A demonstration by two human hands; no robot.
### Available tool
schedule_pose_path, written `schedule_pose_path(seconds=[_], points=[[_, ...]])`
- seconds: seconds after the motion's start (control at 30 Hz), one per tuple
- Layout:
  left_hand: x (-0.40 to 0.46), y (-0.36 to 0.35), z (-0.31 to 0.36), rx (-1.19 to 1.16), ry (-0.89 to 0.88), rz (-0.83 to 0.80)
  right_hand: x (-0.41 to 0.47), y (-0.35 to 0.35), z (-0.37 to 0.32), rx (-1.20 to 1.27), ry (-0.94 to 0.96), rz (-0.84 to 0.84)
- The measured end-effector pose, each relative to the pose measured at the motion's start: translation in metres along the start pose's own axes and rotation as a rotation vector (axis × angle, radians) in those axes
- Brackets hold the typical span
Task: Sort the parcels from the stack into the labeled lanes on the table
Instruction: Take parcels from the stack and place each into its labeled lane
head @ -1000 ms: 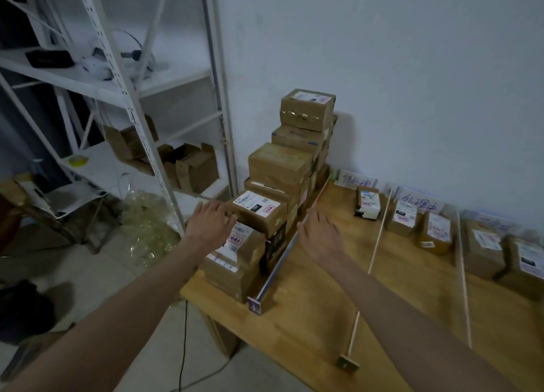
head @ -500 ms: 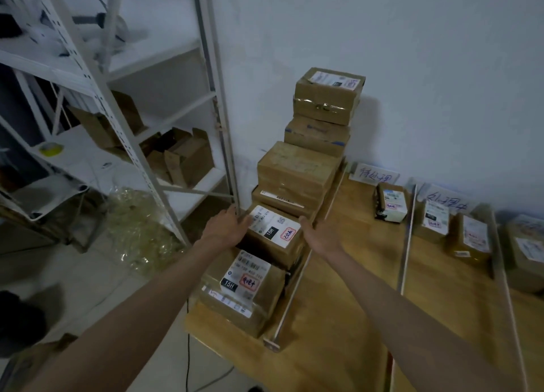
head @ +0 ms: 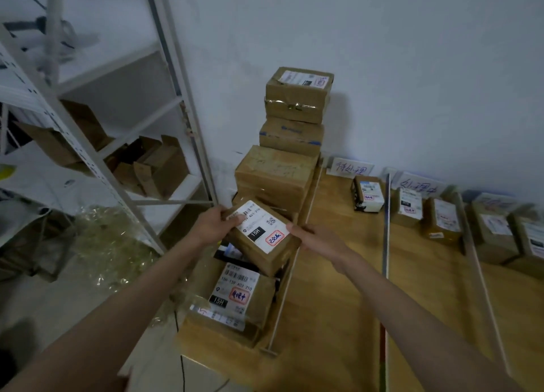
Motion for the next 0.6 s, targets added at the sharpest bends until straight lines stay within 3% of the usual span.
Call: schedule_pose_path(seconds=[0.27, 0.47, 0.6], points=[[-0.034, -0.011, 0.072, 0.104, -0.207, -0.102, -0.079, 0.02, 0.0, 0.063, -0.067, -0.032], [-0.071, -0.052, 0.121, 0.161, -0.376, -0.052, -0.145, 0.048, 0.04, 0.141, -0.088, 0.17], [-0.102, -0.105, 0.145, 0.302, -0.481, -0.11, -0.193, 0.067, 0.098, 0.19, -0.183, 0.309]])
Point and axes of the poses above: each hand's wrist, its own x-axis towards the middle knuckle, its own y-axis out of the back of the hand, z = x × y, the point moved 6 cm from there along x, towards the middle knuckle, and after that the axes turned 2 degrees about -y, right-handed, at the moved point
